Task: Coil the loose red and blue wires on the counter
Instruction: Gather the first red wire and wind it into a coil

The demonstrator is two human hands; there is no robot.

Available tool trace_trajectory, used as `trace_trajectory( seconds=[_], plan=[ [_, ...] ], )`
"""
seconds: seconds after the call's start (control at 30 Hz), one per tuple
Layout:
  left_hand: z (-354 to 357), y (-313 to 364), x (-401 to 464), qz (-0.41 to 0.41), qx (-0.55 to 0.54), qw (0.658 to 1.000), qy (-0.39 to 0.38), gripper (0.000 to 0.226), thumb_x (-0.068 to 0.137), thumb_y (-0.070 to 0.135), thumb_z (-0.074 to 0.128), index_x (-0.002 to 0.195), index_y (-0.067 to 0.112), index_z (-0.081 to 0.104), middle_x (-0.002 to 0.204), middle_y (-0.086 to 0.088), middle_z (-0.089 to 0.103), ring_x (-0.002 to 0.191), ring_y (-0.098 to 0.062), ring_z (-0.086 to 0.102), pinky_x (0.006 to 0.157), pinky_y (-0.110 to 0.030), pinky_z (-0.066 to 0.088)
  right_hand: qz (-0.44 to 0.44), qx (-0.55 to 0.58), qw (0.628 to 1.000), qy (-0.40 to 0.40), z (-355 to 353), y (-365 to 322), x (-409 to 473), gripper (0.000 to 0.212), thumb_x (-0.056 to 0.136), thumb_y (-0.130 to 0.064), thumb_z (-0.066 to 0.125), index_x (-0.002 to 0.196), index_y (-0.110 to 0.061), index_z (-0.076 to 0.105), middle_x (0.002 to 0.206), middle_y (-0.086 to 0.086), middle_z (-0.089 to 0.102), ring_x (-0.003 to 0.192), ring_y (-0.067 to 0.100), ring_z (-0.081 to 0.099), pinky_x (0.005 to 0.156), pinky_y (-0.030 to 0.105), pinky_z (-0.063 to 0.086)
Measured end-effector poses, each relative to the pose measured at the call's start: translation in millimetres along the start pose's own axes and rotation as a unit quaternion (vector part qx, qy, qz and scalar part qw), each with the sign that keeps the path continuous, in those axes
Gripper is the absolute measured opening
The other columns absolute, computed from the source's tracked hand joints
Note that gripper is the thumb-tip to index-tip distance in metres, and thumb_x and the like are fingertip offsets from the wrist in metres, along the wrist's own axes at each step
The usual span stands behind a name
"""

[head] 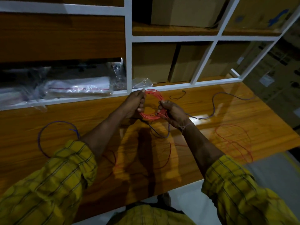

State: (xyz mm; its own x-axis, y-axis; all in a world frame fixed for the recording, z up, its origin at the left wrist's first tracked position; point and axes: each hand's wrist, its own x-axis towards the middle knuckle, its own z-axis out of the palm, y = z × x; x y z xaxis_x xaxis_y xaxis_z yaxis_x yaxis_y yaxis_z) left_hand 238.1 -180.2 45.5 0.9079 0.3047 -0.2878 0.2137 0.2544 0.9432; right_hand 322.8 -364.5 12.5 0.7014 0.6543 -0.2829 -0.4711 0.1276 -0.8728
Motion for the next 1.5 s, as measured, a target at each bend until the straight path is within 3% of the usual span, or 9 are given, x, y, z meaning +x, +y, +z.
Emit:
trace_trajectory(
  seconds=[0.23, 0.33, 0.43, 0.67, 0.9, 1.1, 1.3, 1.4, 1.5],
  plan=[
    [8.1, 10.5, 13.7, 0.003, 0.039, 0.999, 0.012, 0.034, 0.111, 0.038, 0.039, 0.091, 0.013, 0.051, 0.066, 0.002, 0.035, 0.048, -0.008, 0.031, 0.043, -0.02, 0.028, 0.063, -0.031, 0.996, -0.062, -50.4, -19.9, 27.0, 0.035, 0.106, -0.038, 0.052, 0.12, -0.007, 0.06, 0.092, 0.006, 0.064, 0.072, 0.016, 0.058, 0.071, 0.031, 0.054],
    [15.7, 15.4, 22.3, 0.003, 0.057, 0.998, 0.021, 0.033, 0.112, 0.036, 0.039, 0.094, 0.012, 0.052, 0.066, 0.002, 0.036, 0.05, -0.009, 0.032, 0.045, -0.022, 0.029, 0.013, -0.18, 0.979, 0.092, -97.7, -29.7, 48.4, 0.019, 0.099, -0.03, 0.058, 0.097, -0.013, 0.065, 0.086, 0.012, 0.064, 0.078, 0.029, 0.057, 0.073, 0.046, 0.054],
    [22.7, 19.8, 29.9, 0.001, 0.066, 0.997, 0.04, 0.032, 0.112, 0.033, 0.038, 0.093, 0.013, 0.053, 0.065, 0.003, 0.037, 0.052, -0.01, 0.032, 0.046, -0.022, 0.029, -0.041, -0.387, 0.881, 0.268, -149.5, -41.2, 77.4, 0.012, 0.095, -0.012, 0.059, 0.098, -0.017, 0.069, 0.105, 0.011, 0.07, 0.094, 0.025, 0.067, 0.088, 0.046, 0.06],
    [28.7, 16.3, 47.0, -0.01, 0.027, 0.997, 0.076, 0.031, 0.112, 0.029, 0.039, 0.094, 0.01, 0.056, 0.063, 0.004, 0.031, 0.048, -0.007, 0.027, 0.046, -0.021, 0.026, -0.03, -0.595, 0.775, 0.211, -198.3, -62.8, 140.5, 0.068, 0.059, 0.009, 0.089, 0.118, -0.021, 0.071, 0.131, 0.007, 0.056, 0.117, 0.03, 0.061, 0.101, 0.046, 0.057],
    [34.6, 9.1, 56.0, -0.006, -0.015, 0.995, 0.101, 0.034, 0.111, 0.032, 0.04, 0.094, 0.008, 0.056, 0.058, 0.007, 0.033, 0.046, -0.007, 0.027, 0.043, -0.019, 0.028, -0.076, -0.658, 0.729, 0.173, -209.3, -55.5, 164.8, 0.032, 0.086, -0.001, 0.074, 0.115, -0.013, 0.071, 0.12, 0.009, 0.066, 0.116, 0.028, 0.065, 0.102, 0.036, 0.053],
    [45.0, 10.0, 63.5, 0.009, -0.016, 0.995, 0.1, 0.034, 0.112, 0.032, 0.039, 0.095, 0.008, 0.057, 0.061, 0.006, 0.034, 0.048, -0.007, 0.029, 0.043, -0.02, 0.029, -0.104, -0.675, 0.701, 0.207, -221.3, -57.8, 158.2, 0.009, 0.094, -0.017, 0.069, 0.099, -0.011, 0.065, 0.098, 0.009, 0.07, 0.095, 0.028, 0.069, 0.074, 0.031, 0.052],
    [61.1, 9.7, 73.6, 0.021, -0.02, 0.997, 0.074, 0.035, 0.112, 0.032, 0.038, 0.094, 0.009, 0.057, 0.063, 0.004, 0.034, 0.048, -0.007, 0.029, 0.043, -0.021, 0.03, -0.071, -0.702, 0.665, 0.243, -233.2, -51.0, 142.7, 0.012, 0.097, -0.012, 0.062, 0.105, -0.005, 0.067, 0.102, 0.012, 0.068, 0.095, 0.029, 0.067, 0.071, 0.028, 0.048],
    [65.4, 9.4, 77.1, 0.018, -0.032, 0.997, 0.065, 0.035, 0.112, 0.031, 0.037, 0.093, 0.009, 0.056, 0.062, 0.005, 0.034, 0.047, -0.007, 0.029, 0.043, -0.021, 0.029, -0.101, -0.756, 0.599, 0.242, -235.2, -44.1, 129.7, 0.016, 0.097, -0.014, 0.058, 0.105, -0.006, 0.069, 0.098, 0.016, 0.065, 0.088, 0.036, 0.066, 0.072, 0.037, 0.055],
    [67.9, 9.7, 78.1, 0.015, -0.034, 0.998, 0.055, 0.034, 0.112, 0.031, 0.037, 0.094, 0.008, 0.056, 0.061, 0.005, 0.035, 0.047, -0.006, 0.031, 0.043, -0.021, 0.03, -0.102, -0.759, 0.59, 0.256, -235.5, -34.2, 120.3, 0.036, 0.096, -0.014, 0.055, 0.13, -0.002, 0.051, 0.101, 0.022, 0.064, 0.089, 0.043, 0.063, 0.074, 0.045, 0.053]
  ],
)
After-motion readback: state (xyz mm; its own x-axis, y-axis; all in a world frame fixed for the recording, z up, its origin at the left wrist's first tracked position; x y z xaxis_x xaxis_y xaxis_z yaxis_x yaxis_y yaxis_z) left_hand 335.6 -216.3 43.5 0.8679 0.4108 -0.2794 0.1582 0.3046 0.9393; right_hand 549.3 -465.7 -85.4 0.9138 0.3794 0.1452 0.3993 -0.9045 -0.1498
